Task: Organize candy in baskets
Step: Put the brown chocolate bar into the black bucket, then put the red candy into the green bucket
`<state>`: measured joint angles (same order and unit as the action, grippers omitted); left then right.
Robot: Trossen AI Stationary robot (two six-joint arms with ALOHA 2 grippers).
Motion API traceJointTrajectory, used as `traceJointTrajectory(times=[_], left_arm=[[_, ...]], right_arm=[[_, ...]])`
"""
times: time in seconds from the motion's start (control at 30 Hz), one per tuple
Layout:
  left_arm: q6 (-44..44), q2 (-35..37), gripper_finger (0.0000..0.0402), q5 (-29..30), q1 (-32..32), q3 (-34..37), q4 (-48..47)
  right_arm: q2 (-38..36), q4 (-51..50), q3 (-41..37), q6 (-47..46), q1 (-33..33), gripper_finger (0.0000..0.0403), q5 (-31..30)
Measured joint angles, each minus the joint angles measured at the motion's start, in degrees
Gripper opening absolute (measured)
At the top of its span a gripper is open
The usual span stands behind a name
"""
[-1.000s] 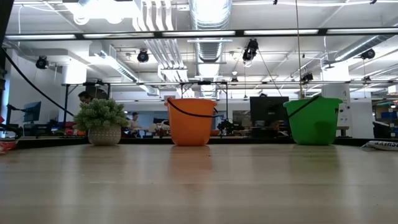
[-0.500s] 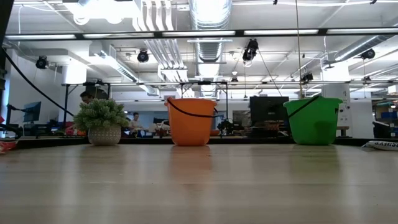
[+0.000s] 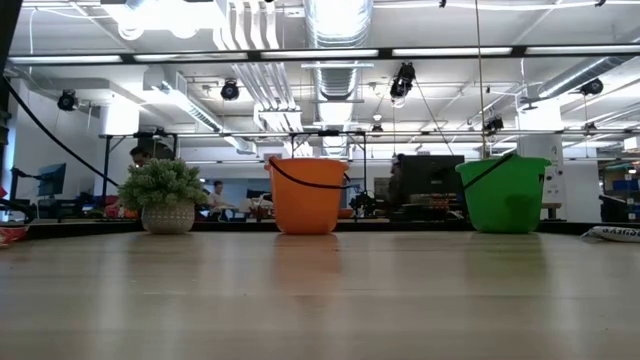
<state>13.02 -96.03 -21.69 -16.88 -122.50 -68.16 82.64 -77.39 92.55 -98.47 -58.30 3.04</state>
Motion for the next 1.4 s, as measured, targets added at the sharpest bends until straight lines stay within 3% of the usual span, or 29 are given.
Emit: traceJointTrajectory(times=[0.3,0.4,0.63,0.77,0.87,1.07,1.4], left_arm=[[1.5,0.0,0.0127,0.2,0.0,0.0,-3.0],[1.5,0.0,0.0127,0.3,0.0,0.0,-3.1],[-0.2,0.0,0.0127,0.3,-0.1,-0.2,-5.3],[-1.5,0.0,0.0127,0.9,-0.1,0.0,-10.5],[-2.9,0.0,0.0127,5.1,0.1,0.0,-13.0],[-8.1,0.0,0.0132,7.2,0.1,0.0,-17.4],[-17.3,0.0,0.0199,7.5,0.1,0.0,-21.9]], right_arm=[[5.1,-4.8,0.0,0.0,-0.2,0.0065,0.9],[5.4,-4.6,0.0,0.1,-0.2,0.0084,3.4],[4.4,-5.1,0.0,-0.9,-0.2,0.0110,2.2],[3.4,-9.1,0.0,-0.5,-0.2,0.0112,-6.5],[2.2,-12.8,0.0,-0.6,0.1,0.0113,-14.3],[-2.3,-12.7,-0.3,2.0,2.0,0.0113,-29.5],[-9.0,-12.7,-0.3,18.3,6.6,0.0113,-33.4]])
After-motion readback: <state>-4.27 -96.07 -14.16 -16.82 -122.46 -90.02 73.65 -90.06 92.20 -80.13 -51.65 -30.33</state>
